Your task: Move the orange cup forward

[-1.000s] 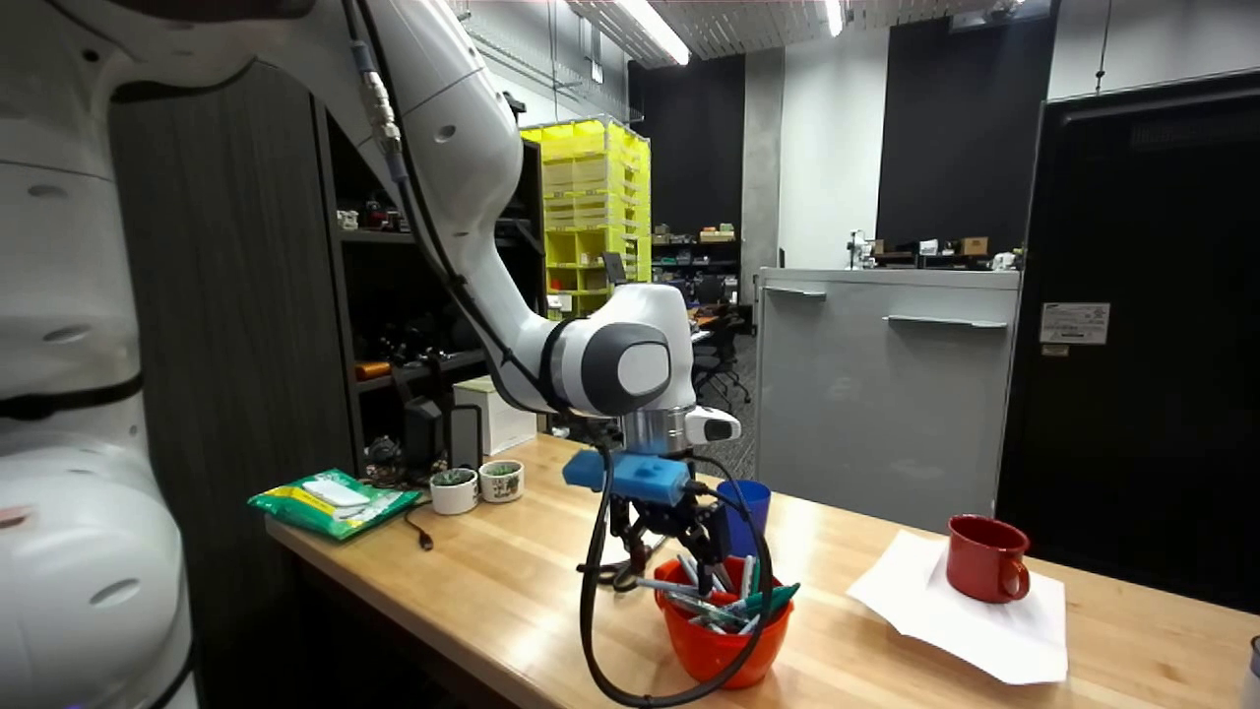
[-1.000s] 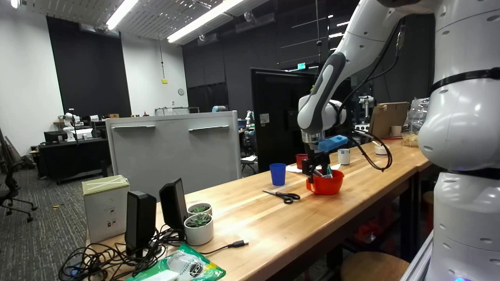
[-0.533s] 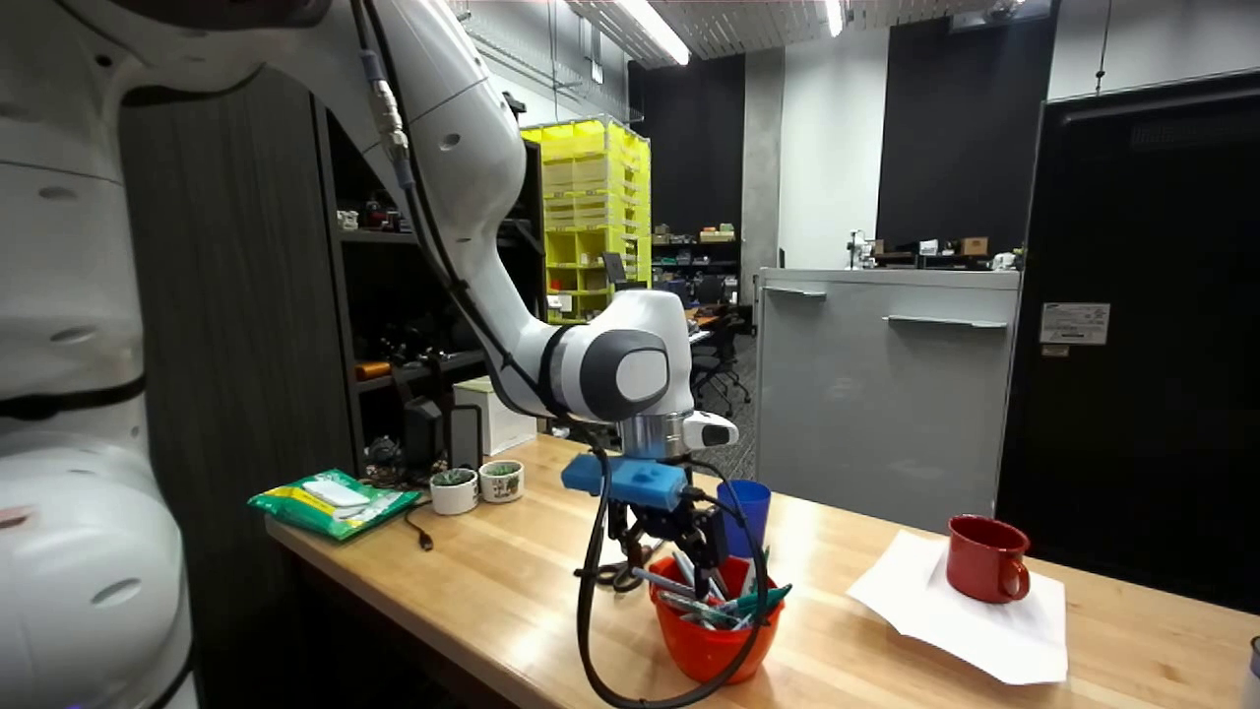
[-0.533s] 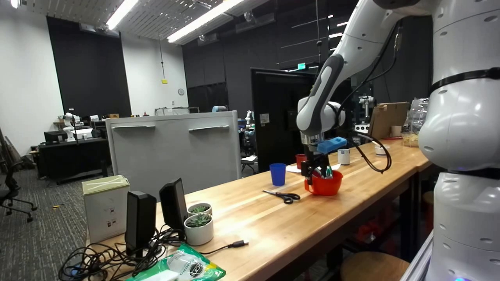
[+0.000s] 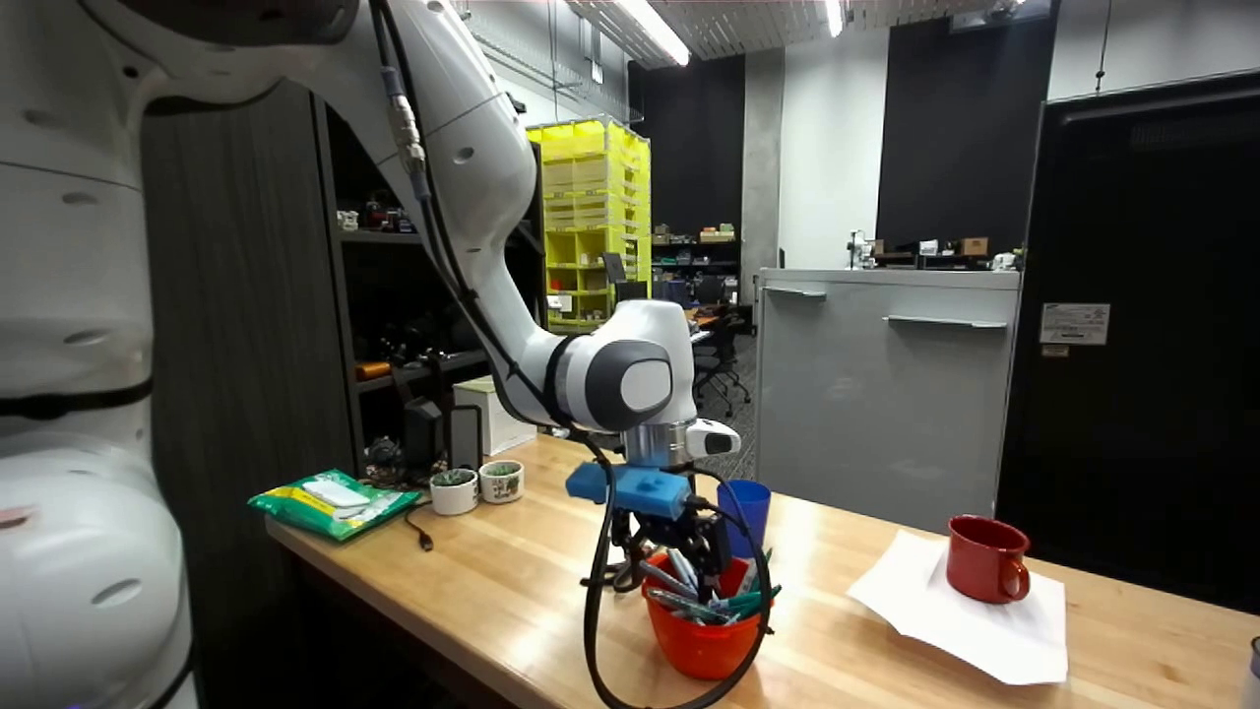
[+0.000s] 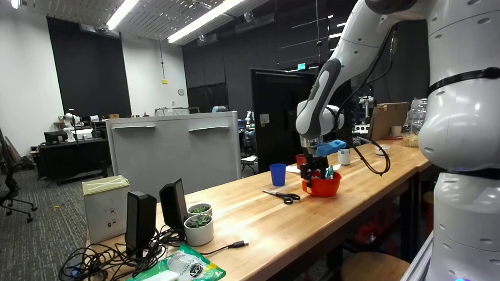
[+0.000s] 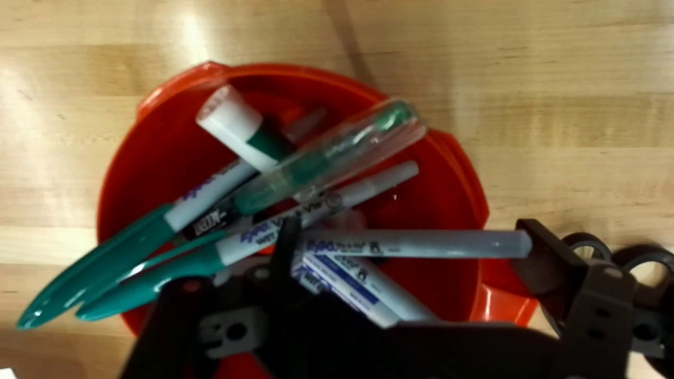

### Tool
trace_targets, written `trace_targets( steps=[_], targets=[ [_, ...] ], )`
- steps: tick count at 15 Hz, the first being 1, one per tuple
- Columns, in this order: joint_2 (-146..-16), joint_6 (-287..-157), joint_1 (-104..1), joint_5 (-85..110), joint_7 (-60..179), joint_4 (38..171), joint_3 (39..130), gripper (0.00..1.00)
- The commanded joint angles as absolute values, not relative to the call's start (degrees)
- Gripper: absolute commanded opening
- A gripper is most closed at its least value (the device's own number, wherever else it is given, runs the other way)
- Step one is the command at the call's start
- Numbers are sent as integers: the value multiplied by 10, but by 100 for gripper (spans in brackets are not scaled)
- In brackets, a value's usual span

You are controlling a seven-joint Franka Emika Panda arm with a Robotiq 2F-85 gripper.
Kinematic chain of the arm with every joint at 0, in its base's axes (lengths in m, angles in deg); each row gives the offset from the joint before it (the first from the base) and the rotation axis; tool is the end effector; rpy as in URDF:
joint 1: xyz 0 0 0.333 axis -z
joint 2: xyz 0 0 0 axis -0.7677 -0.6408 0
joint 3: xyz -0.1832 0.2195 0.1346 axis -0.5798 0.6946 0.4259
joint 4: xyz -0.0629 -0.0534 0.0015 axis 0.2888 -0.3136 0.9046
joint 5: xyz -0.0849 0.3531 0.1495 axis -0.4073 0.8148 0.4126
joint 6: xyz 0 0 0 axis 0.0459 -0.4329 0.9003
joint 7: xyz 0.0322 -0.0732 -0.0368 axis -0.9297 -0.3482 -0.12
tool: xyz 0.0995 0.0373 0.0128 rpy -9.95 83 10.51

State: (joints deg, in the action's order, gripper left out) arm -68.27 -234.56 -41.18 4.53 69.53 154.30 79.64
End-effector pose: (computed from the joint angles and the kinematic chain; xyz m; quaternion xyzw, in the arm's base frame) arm 0.4539 -0.1460 0.2682 0.9978 -0.0283 0.0006 0.0594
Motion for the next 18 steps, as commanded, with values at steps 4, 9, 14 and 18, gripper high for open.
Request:
trace_targets(
  steps=[4, 9, 14, 18],
  targets=[
    [-690, -2355, -413, 47, 696, 1536, 798, 51],
    [-685, -2352, -414, 51, 701, 1533, 799, 40],
    [-683, -2350, -415, 49, 700, 1531, 799, 36],
    [-680, -2347, -416, 39, 690, 1531, 799, 86]
  ],
)
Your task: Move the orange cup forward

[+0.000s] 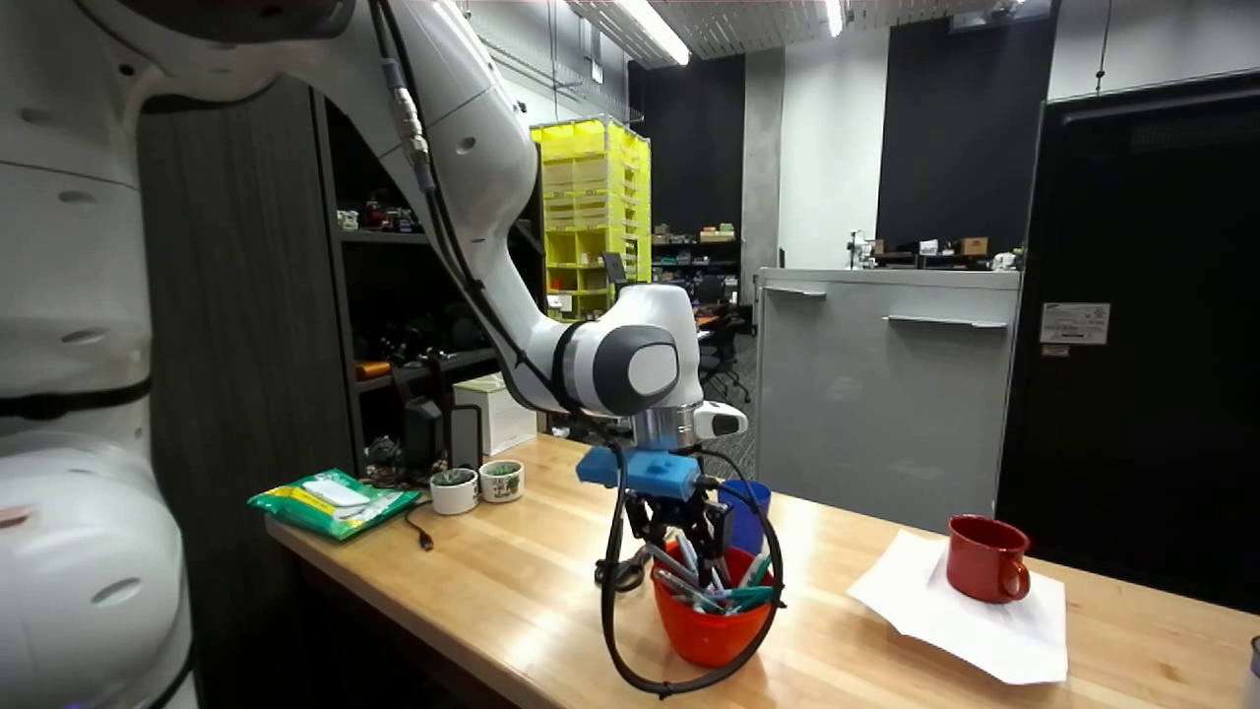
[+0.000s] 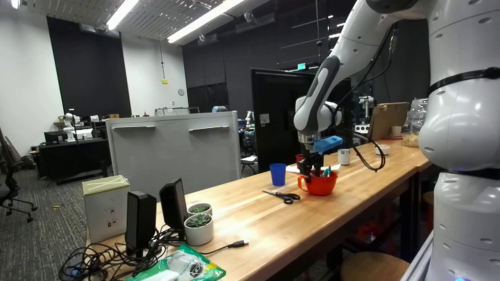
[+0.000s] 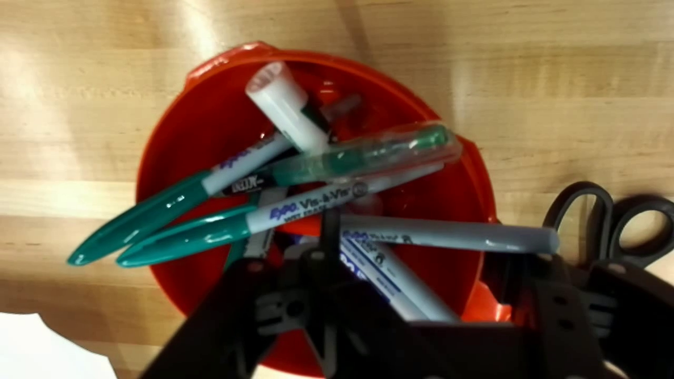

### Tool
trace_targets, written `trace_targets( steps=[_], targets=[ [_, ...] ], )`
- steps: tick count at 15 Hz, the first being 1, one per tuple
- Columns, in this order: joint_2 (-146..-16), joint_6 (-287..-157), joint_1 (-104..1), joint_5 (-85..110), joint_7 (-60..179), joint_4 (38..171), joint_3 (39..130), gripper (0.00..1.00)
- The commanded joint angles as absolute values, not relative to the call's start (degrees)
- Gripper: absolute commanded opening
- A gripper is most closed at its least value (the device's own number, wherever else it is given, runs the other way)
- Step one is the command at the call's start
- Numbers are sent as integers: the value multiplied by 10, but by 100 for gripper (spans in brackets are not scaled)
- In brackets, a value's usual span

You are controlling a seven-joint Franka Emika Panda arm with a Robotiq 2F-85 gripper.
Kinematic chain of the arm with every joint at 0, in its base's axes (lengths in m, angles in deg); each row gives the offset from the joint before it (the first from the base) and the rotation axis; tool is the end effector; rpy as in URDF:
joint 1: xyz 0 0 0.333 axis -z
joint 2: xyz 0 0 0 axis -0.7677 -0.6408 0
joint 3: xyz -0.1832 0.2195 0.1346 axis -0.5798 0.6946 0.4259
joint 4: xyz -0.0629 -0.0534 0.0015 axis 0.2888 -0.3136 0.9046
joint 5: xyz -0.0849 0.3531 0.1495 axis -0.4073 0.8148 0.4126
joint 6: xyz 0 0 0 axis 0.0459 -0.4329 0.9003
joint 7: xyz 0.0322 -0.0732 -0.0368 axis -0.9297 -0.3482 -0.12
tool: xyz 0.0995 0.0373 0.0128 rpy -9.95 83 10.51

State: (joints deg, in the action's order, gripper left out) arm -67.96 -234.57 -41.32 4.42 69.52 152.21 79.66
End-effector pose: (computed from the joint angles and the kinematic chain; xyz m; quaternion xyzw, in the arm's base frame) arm 0.4674 -0.1488 0.2848 0.9973 -0.0272 0.0208 0.0654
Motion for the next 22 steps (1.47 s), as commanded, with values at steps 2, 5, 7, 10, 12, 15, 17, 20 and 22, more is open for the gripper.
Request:
trace_targets(
  steps=[2, 5, 7, 10, 12, 15, 17, 20, 22],
  targets=[
    [-676, -2341, -417, 39, 695, 1534, 800, 92],
    [-671, -2329, -420, 43, 708, 1539, 804, 100],
    [-666, -2318, -424, 36, 706, 1539, 806, 100],
    [-650, -2295, -432, 8, 696, 1539, 810, 100],
    [-634, -2275, -438, -29, 684, 1538, 812, 100],
    [-609, -2225, -448, -125, 647, 1528, 823, 100],
    [-604, -2174, -457, -194, 616, 1509, 842, 100],
    [-603, -2115, -476, -274, 594, 1485, 874, 100],
    [-611, -2134, -472, -257, 606, 1486, 866, 100]
  ],
)
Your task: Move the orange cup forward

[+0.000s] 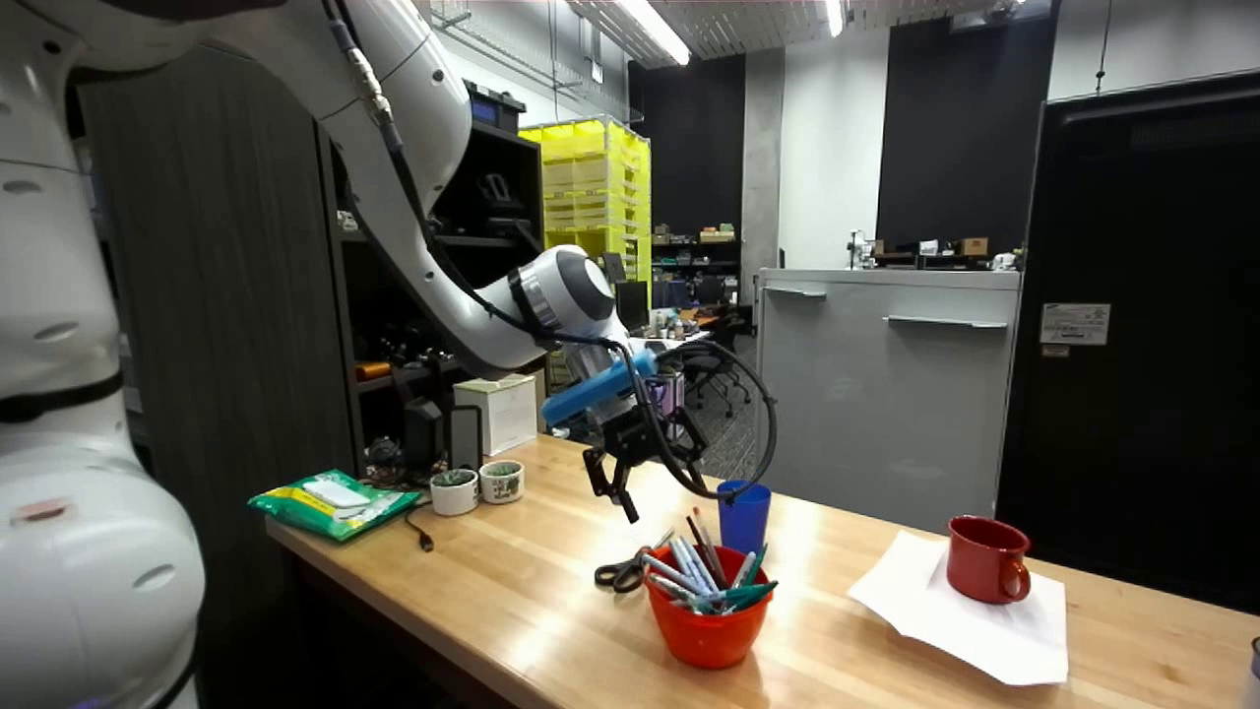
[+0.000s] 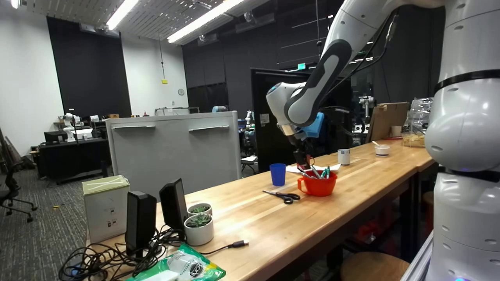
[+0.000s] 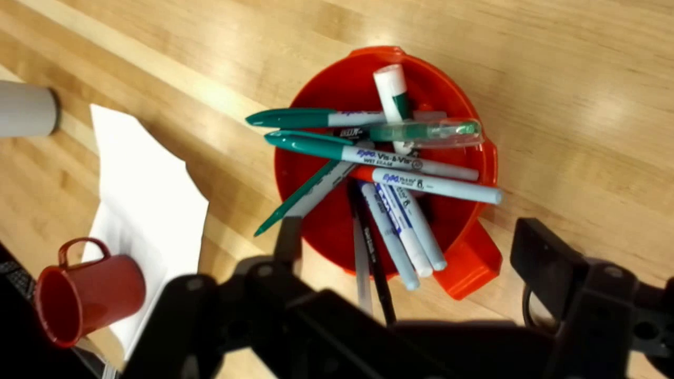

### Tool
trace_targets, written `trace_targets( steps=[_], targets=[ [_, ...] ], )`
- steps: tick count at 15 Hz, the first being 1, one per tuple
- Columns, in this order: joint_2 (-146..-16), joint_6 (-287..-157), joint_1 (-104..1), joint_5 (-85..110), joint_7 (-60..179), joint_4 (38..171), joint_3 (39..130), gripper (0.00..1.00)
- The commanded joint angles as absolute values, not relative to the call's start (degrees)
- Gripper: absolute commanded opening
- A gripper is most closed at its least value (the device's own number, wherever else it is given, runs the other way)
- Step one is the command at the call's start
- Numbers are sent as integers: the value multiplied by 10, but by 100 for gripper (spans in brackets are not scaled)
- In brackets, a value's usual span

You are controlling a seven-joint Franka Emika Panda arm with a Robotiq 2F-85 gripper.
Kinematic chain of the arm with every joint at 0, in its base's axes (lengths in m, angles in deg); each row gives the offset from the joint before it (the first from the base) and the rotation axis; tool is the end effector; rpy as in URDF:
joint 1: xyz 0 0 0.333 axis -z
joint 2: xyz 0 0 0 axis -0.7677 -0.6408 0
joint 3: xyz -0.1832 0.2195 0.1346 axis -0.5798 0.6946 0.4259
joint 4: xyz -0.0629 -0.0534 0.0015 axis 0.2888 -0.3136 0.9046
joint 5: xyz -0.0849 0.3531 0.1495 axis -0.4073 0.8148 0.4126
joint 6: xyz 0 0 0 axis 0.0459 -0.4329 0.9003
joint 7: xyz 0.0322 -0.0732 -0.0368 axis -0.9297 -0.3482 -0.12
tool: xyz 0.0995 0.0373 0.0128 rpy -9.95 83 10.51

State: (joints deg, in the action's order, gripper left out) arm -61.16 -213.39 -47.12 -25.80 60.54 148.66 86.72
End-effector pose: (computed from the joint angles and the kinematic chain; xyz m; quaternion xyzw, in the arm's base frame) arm 0.4761 -0.0658 0.3419 0.9482 0.1552 -0.0606 0.2706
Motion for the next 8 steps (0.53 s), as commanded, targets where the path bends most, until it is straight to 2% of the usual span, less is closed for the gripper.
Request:
trace_targets(
  steps=[1, 8],
  targets=[
    [-611, -2123, -478, -268, 600, 1481, 873, 100],
    [-624, -2105, -484, -286, 615, 1461, 881, 100]
  ],
)
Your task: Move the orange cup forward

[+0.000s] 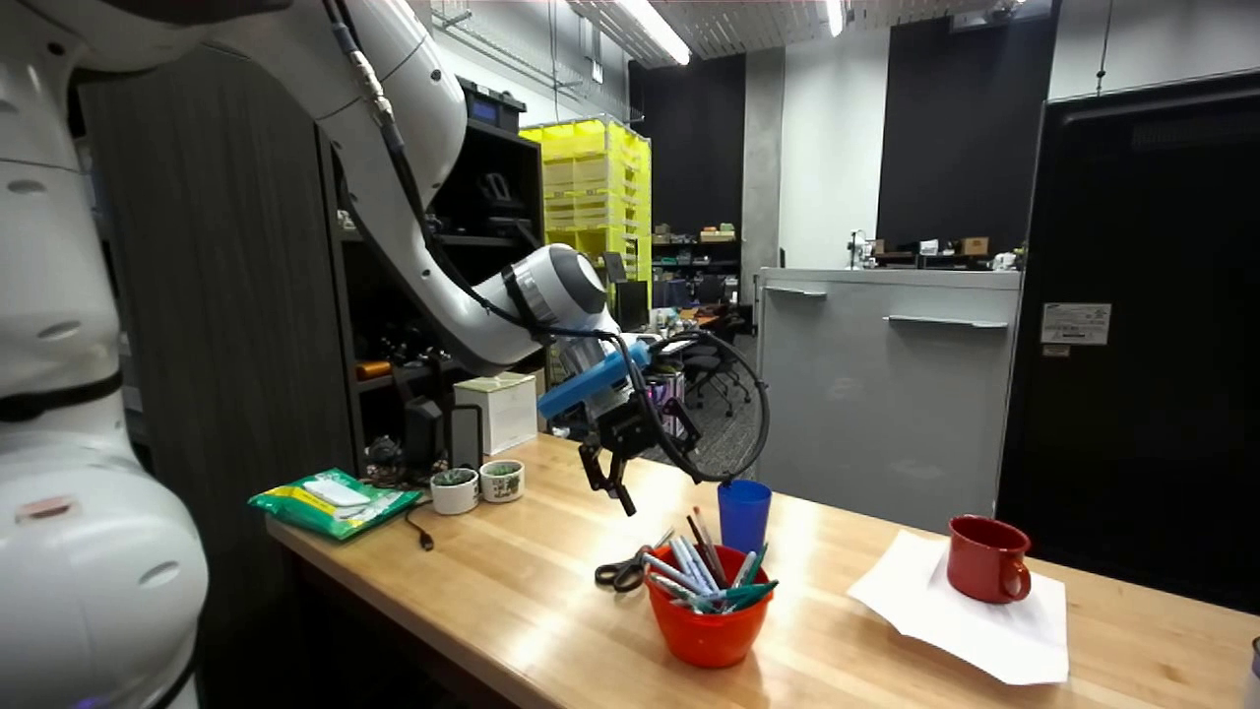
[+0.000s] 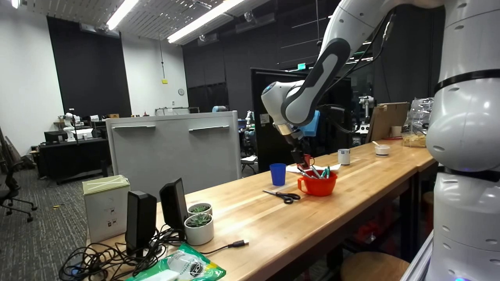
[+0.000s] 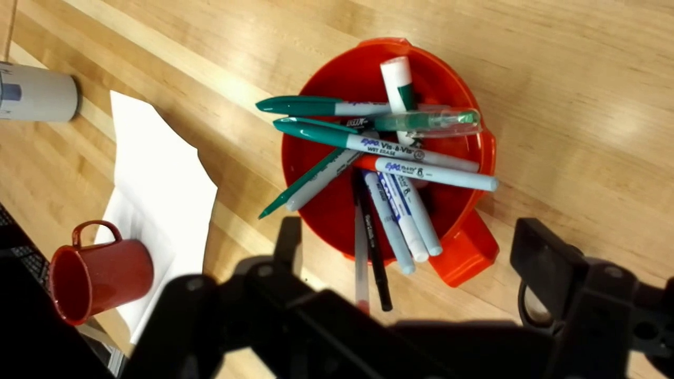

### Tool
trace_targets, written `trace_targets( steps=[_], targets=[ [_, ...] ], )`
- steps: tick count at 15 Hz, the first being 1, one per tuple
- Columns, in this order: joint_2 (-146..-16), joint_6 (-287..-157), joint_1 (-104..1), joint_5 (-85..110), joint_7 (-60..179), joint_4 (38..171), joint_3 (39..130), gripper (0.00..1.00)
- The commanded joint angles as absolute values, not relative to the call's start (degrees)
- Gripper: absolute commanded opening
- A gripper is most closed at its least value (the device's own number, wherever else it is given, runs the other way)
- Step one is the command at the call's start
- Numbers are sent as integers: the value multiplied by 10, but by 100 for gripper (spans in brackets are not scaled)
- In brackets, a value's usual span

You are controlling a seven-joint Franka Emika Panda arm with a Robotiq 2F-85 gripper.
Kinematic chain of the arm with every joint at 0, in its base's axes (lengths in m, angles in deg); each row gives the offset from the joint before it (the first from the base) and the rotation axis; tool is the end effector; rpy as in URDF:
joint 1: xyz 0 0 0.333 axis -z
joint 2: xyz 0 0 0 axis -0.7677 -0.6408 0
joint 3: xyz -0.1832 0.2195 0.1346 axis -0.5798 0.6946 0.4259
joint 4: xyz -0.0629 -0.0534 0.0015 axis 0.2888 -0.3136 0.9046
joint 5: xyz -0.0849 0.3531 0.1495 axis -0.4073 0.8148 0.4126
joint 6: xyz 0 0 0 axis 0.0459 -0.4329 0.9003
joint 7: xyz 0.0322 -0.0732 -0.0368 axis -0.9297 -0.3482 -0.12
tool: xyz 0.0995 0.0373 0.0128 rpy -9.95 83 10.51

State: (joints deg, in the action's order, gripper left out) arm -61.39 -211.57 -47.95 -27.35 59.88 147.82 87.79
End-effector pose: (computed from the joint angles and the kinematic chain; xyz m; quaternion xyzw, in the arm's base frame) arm 0.4799 -0.0537 0.3451 0.9409 0.1678 -0.0641 0.2872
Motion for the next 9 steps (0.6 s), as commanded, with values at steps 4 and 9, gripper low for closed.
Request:
trace_targets(
  steps=[4, 9],
  targets=[
    [-663, -2054, -497, -326, 688, 1407, 893, 100],
    [-727, -2006, -513, -382, 773, 1346, 903, 100]
  ],
)
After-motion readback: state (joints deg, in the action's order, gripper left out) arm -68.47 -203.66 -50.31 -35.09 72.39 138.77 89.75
